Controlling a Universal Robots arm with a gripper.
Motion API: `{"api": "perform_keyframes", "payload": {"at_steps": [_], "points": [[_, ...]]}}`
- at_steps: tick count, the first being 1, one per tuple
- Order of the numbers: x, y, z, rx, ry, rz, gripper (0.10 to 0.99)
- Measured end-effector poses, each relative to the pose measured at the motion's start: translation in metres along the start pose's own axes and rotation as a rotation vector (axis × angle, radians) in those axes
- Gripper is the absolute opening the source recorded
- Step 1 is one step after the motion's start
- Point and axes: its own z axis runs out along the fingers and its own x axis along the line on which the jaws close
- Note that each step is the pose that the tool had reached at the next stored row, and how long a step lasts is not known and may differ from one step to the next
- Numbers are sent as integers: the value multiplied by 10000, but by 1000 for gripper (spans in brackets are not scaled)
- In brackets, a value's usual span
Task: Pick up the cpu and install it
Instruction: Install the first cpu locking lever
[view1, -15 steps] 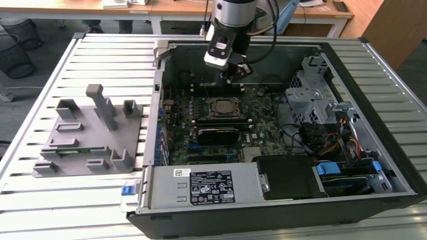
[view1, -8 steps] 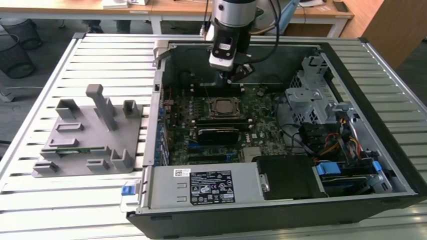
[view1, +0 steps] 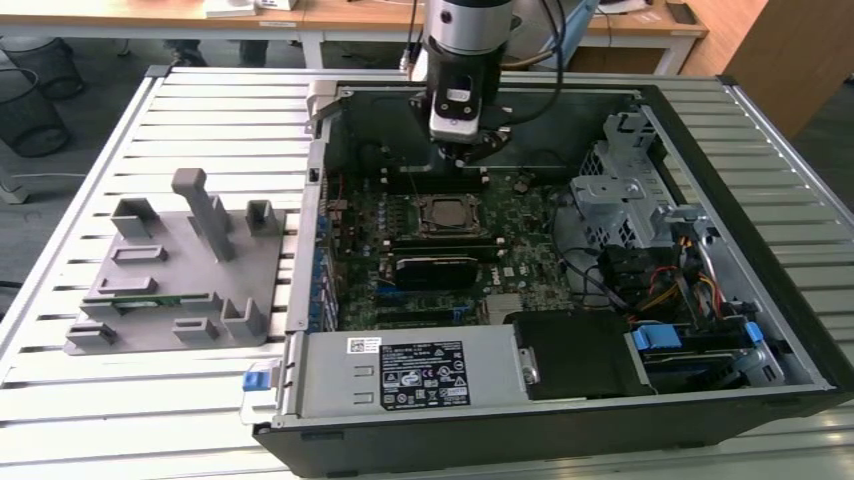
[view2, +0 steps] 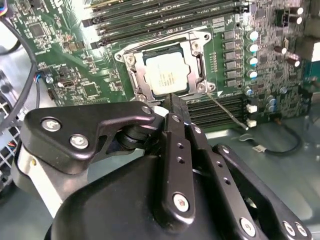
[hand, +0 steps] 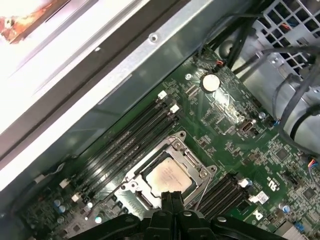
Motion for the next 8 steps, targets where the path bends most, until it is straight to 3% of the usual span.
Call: {"api": "perform_keyframes", "payload": {"at_steps": [8], "points": [[0,0,8,39,-28,-1331,106]]}}
